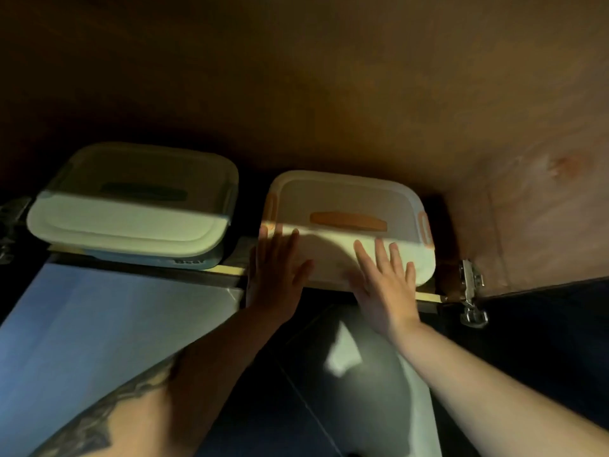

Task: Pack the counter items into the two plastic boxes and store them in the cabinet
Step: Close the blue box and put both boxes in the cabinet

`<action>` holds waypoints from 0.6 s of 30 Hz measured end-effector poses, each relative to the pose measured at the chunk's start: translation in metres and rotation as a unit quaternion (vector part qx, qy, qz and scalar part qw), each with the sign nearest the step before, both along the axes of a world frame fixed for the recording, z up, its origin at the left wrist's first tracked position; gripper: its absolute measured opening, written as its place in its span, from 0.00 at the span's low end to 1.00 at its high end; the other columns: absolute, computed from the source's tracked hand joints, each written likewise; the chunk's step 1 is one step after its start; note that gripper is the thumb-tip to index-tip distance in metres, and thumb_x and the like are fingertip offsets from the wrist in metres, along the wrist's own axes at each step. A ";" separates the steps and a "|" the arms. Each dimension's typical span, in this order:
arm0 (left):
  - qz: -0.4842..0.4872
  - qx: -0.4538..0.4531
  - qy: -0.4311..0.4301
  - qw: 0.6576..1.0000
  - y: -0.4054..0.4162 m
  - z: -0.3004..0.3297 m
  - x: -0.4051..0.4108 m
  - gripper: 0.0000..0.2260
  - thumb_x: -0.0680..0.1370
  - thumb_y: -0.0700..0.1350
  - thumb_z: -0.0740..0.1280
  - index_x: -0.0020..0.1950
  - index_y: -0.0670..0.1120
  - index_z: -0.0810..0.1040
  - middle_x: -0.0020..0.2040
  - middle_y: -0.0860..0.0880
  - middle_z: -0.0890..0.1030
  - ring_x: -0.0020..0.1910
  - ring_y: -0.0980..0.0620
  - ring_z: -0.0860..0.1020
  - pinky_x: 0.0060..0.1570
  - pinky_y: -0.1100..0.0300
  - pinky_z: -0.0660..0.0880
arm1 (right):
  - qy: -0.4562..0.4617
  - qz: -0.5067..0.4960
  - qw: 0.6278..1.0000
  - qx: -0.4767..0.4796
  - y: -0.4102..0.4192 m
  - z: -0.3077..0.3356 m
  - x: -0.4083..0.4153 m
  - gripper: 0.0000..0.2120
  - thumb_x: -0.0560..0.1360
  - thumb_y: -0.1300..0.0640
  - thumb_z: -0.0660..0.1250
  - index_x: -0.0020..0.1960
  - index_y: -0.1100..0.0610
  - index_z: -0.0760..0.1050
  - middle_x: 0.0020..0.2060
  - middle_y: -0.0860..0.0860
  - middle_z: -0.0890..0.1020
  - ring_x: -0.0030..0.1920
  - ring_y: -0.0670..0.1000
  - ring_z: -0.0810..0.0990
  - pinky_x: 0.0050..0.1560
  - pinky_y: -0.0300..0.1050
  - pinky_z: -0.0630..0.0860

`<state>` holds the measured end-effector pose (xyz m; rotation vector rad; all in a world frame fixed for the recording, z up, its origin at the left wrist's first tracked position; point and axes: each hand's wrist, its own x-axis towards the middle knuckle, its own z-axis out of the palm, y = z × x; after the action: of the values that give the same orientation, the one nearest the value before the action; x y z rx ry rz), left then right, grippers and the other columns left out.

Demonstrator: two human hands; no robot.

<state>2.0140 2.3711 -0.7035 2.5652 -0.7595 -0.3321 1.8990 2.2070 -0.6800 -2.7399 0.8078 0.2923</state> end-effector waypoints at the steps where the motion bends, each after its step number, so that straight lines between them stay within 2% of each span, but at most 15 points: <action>1: -0.005 0.009 0.004 1.000 0.001 -0.002 -0.001 0.27 0.80 0.58 0.54 0.77 0.54 0.52 0.78 0.46 0.54 0.76 0.43 0.48 0.72 0.52 0.40 | -0.006 0.003 1.000 0.008 0.008 -0.001 -0.001 0.28 0.80 0.40 0.51 0.77 0.40 0.45 0.79 0.51 0.45 0.78 0.56 0.40 0.74 0.62 0.42; 5: -0.017 0.076 0.021 0.997 -0.002 0.000 0.012 0.28 0.79 0.61 0.51 0.77 0.56 0.47 0.79 0.48 0.48 0.76 0.44 0.45 0.72 0.49 0.41 | 0.032 -0.010 0.999 0.010 0.006 0.003 0.008 0.27 0.82 0.43 0.51 0.77 0.40 0.45 0.79 0.51 0.44 0.77 0.56 0.39 0.74 0.61 0.41; 8: -0.008 0.106 0.056 0.993 -0.007 0.019 0.013 0.28 0.80 0.58 0.54 0.77 0.53 0.50 0.78 0.47 0.50 0.76 0.45 0.47 0.73 0.48 0.45 | 0.101 -0.020 0.993 0.049 0.004 0.017 0.015 0.27 0.82 0.47 0.52 0.77 0.41 0.45 0.79 0.51 0.43 0.77 0.57 0.39 0.75 0.60 0.42; 10: 0.019 0.082 0.078 0.993 -0.003 0.042 0.007 0.27 0.80 0.55 0.56 0.77 0.50 0.53 0.78 0.47 0.52 0.76 0.45 0.49 0.73 0.47 0.50 | 0.128 -0.035 0.989 0.066 0.008 0.037 0.017 0.25 0.82 0.45 0.49 0.77 0.42 0.47 0.79 0.52 0.45 0.78 0.58 0.42 0.75 0.60 0.45; 13: 0.067 0.032 0.086 0.993 0.026 0.089 -0.013 0.26 0.80 0.53 0.58 0.76 0.49 0.56 0.77 0.46 0.55 0.76 0.46 0.54 0.72 0.48 0.56 | 0.120 -0.012 0.991 0.063 0.035 0.085 0.004 0.26 0.81 0.40 0.47 0.78 0.43 0.50 0.79 0.51 0.48 0.78 0.56 0.43 0.75 0.58 0.46; 16: 0.114 0.020 0.121 0.986 0.073 0.142 -0.034 0.25 0.80 0.52 0.58 0.76 0.49 0.58 0.77 0.47 0.57 0.75 0.47 0.56 0.72 0.53 0.56 | 0.121 0.042 0.987 0.095 0.076 0.140 -0.016 0.26 0.81 0.40 0.49 0.78 0.42 0.51 0.79 0.50 0.47 0.78 0.53 0.43 0.75 0.54 0.43; 18: 0.153 0.011 0.129 0.980 0.111 0.199 -0.036 0.24 0.80 0.52 0.59 0.76 0.50 0.59 0.77 0.48 0.58 0.75 0.48 0.56 0.72 0.56 0.54 | 0.121 0.084 0.983 0.109 0.106 0.193 -0.018 0.26 0.81 0.41 0.50 0.78 0.42 0.50 0.79 0.49 0.46 0.78 0.52 0.42 0.75 0.52 0.42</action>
<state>1.9781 2.4825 -0.5048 2.5419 -0.2651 -0.5597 1.8806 2.3134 -0.4874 -2.5984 0.5604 0.7173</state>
